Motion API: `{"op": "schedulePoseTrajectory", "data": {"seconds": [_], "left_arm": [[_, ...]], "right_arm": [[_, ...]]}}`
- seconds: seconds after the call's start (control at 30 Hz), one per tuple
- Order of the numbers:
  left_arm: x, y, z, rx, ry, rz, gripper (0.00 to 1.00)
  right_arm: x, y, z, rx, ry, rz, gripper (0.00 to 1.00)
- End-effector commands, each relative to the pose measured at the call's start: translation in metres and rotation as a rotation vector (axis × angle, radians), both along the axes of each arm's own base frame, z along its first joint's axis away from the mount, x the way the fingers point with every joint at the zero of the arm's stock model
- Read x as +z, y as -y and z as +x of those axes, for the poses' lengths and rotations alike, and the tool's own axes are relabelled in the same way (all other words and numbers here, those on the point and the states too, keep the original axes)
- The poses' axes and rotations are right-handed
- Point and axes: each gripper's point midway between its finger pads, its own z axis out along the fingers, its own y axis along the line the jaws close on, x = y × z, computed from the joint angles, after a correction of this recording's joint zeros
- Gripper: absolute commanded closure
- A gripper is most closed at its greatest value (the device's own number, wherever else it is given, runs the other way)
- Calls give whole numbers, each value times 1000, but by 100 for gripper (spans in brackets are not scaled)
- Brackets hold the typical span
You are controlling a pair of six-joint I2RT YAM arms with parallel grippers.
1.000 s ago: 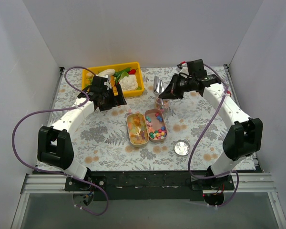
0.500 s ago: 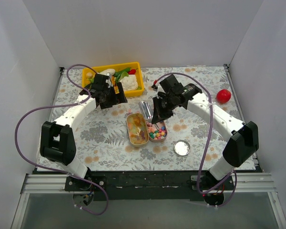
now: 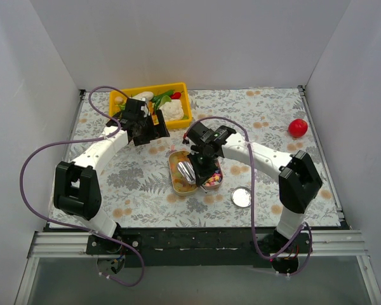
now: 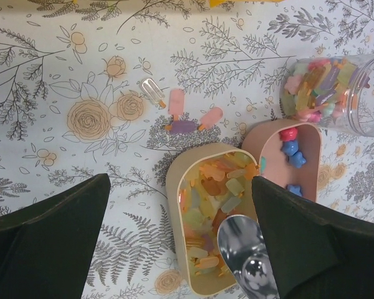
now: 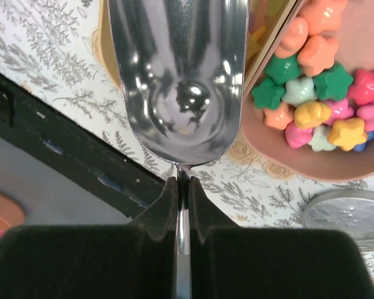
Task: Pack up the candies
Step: Place the spatula in the storage box.
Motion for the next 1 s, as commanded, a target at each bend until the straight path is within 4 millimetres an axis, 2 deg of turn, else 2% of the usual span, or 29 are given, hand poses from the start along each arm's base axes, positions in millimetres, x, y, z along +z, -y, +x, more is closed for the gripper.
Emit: {"op": "schedulePoseTrajectory", "data": {"seconds": [0.0, 0.23, 0.43, 0.5, 0.6, 0.63, 0.7, 0.73, 0.8, 0.83, 0.97], "left_arm": [[8, -4, -8, 6, 8, -5, 2], [5, -6, -12, 6, -5, 6, 2], [9, -8, -12, 2, -3, 23, 2], [12, -9, -11, 1, 4, 28, 2], [16, -10, -11, 5, 11, 29, 2], [17, -10, -10, 6, 12, 28, 2], [20, -10, -11, 5, 19, 25, 2], [23, -10, -9, 9, 29, 27, 2], [27, -10, -9, 11, 37, 28, 2], [32, -11, -7, 14, 49, 29, 2], [43, -12, -5, 15, 76, 27, 2]], "right_arm": [[-8, -13, 17, -5, 66, 15, 99], [-23, -28, 25, 13, 62, 25, 99], [-38, -29, 21, 27, 25, 0, 99], [-38, -29, 22, 27, 32, -6, 93], [-30, -29, 27, 21, 57, -7, 70], [-26, -30, 29, 19, 66, -4, 58], [-20, -25, 31, 8, 84, -25, 52], [-10, -25, 33, 4, 104, -10, 47], [0, -23, 35, -17, 128, -6, 43], [13, -23, 37, -22, 151, 20, 40], [41, -17, 45, -76, 206, 56, 35]]}}
